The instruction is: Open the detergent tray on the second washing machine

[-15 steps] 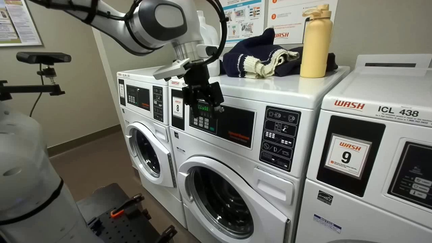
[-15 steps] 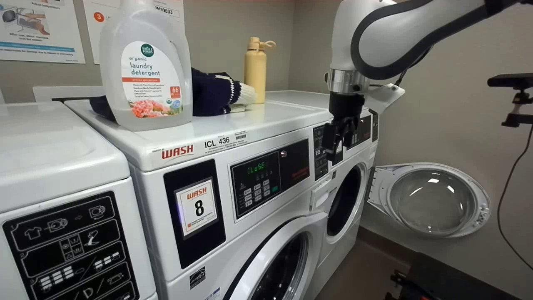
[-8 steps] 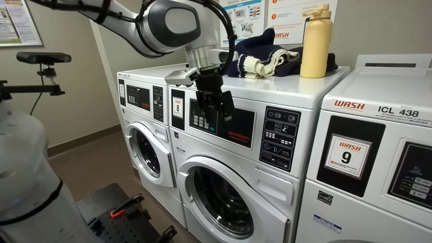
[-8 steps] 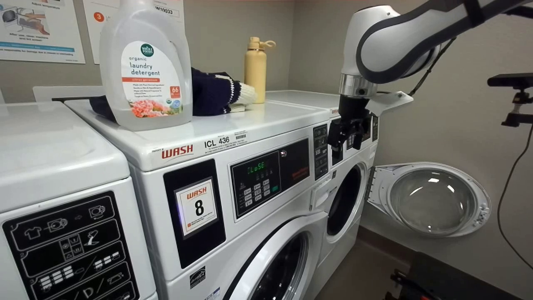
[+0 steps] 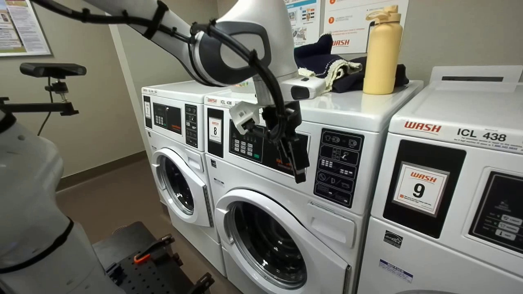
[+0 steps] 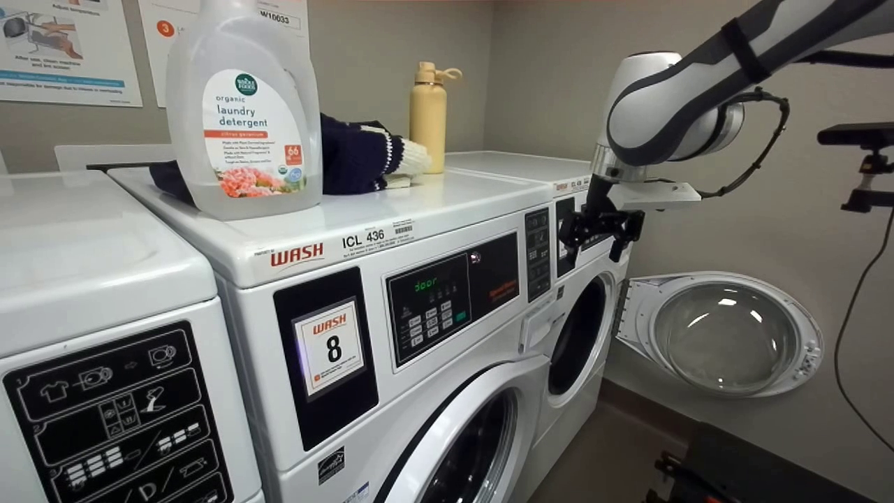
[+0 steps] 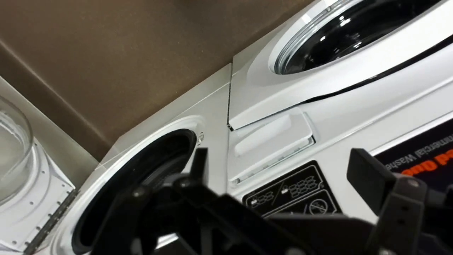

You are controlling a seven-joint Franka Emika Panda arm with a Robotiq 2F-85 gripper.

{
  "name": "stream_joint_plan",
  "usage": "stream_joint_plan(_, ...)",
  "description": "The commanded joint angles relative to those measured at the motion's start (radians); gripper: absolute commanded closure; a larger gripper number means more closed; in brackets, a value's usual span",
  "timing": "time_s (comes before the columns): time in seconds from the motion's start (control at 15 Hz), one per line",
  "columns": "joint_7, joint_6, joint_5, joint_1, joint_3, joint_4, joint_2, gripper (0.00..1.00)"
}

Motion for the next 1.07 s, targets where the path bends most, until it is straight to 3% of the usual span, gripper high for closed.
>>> stream_joint_plan(0.0, 0.062, 0.086, 0.057, -0.026, -0.017, 0.002, 0.065, 0.00)
stream_joint_plan(0.53, 0.053, 0.293, 0.327, -0.020, -0.077, 0.007, 0.234, 0.00)
stream_joint_plan(1.0, -0.023, 0.383, 0.585, -0.023, -0.084, 0.006, 0.307, 0.00)
